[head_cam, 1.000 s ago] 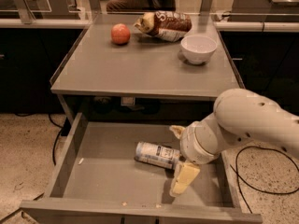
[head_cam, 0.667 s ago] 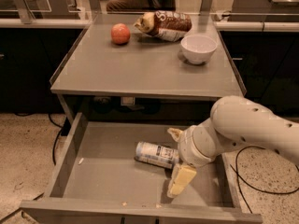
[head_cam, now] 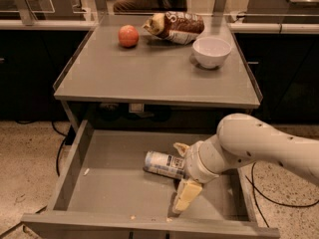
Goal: Pick blue plastic bottle from top drawer and place on counter
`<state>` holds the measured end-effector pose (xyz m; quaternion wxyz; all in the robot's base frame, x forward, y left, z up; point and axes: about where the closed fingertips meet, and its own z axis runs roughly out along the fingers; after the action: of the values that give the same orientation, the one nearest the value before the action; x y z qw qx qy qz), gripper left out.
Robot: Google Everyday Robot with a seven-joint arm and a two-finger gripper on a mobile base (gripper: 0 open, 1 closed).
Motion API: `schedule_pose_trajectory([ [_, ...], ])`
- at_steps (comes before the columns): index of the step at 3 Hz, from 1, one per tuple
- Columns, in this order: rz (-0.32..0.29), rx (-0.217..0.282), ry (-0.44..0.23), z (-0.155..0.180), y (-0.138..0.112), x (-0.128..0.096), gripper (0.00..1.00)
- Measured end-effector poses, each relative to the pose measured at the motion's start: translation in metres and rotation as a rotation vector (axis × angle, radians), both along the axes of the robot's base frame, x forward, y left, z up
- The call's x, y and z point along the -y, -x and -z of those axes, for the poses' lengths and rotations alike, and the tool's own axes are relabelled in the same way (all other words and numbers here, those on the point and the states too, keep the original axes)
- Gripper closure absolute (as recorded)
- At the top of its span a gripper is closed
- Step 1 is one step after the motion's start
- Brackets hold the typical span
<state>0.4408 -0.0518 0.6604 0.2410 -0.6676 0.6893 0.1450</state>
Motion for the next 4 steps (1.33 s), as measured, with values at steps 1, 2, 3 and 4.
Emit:
schedule_pose_trajectory([
  [1,-0.004,-0.011,-0.002,0.015,-0.001,-0.005,0.0],
  [2,-0.013,-0.008,0.023,0.024,-0.003,-0.012,0.0],
  [3,-0.027,-0.021,0.038,0.045,-0.012,-0.027,0.0],
  [4,-0.027,-0.021,0.038,0.045,-0.012,-0.027,0.0],
])
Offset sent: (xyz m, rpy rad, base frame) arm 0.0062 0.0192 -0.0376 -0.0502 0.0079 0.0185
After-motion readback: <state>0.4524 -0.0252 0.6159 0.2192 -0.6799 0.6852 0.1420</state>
